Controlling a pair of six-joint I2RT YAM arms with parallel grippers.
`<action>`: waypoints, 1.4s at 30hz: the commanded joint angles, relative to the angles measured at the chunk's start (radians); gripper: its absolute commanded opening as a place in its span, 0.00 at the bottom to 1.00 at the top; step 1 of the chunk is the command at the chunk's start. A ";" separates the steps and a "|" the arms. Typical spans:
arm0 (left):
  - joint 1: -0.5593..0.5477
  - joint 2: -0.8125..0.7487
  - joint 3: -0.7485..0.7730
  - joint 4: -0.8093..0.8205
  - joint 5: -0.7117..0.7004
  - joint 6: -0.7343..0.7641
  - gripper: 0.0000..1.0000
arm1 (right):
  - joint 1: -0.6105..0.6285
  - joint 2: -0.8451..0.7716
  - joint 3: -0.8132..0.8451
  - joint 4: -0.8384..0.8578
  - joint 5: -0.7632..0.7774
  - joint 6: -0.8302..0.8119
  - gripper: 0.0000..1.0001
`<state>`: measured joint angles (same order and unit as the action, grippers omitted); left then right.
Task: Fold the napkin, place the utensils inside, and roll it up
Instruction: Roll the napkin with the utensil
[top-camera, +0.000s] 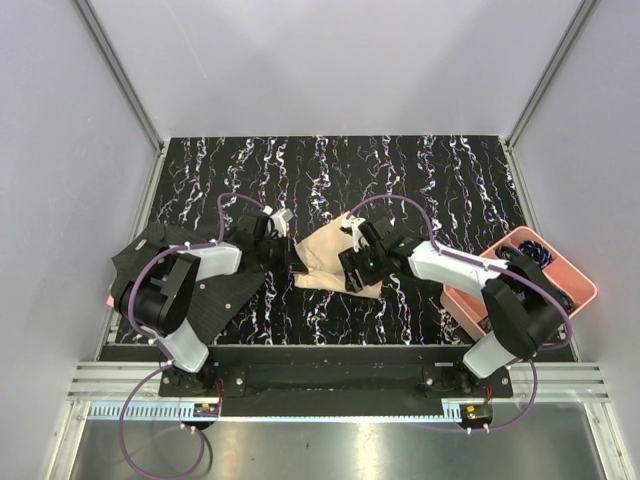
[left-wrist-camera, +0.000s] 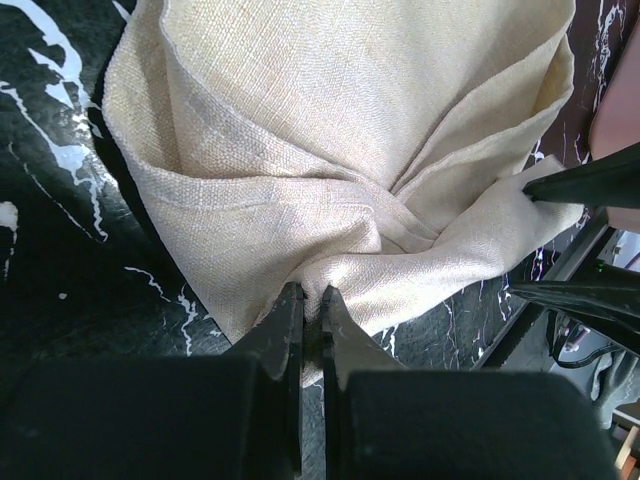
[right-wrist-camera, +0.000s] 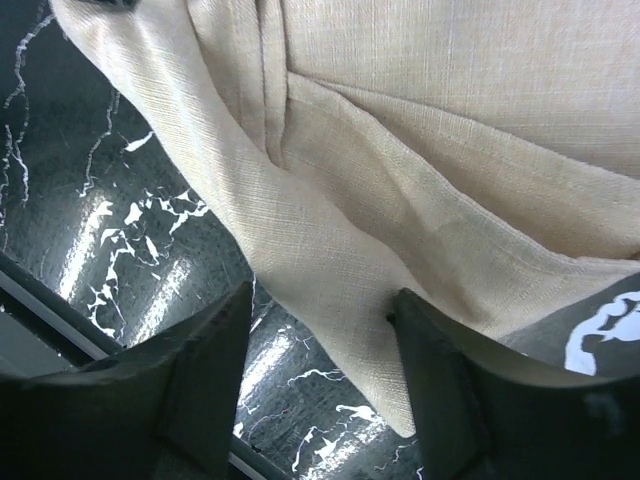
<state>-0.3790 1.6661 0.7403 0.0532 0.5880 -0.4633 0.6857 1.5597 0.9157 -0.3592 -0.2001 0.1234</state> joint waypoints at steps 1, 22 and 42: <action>0.014 0.020 0.033 -0.035 -0.016 0.032 0.00 | 0.011 0.052 0.026 -0.038 -0.024 0.062 0.62; 0.049 -0.127 0.050 -0.078 -0.100 0.074 0.64 | -0.026 0.273 0.097 -0.086 -0.360 0.102 0.31; 0.058 -0.075 -0.042 0.163 -0.056 0.091 0.70 | -0.160 0.437 0.117 -0.050 -0.585 0.042 0.30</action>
<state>-0.3252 1.5692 0.7063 0.0902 0.4946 -0.3916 0.5350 1.9392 1.0363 -0.3908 -0.8505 0.2169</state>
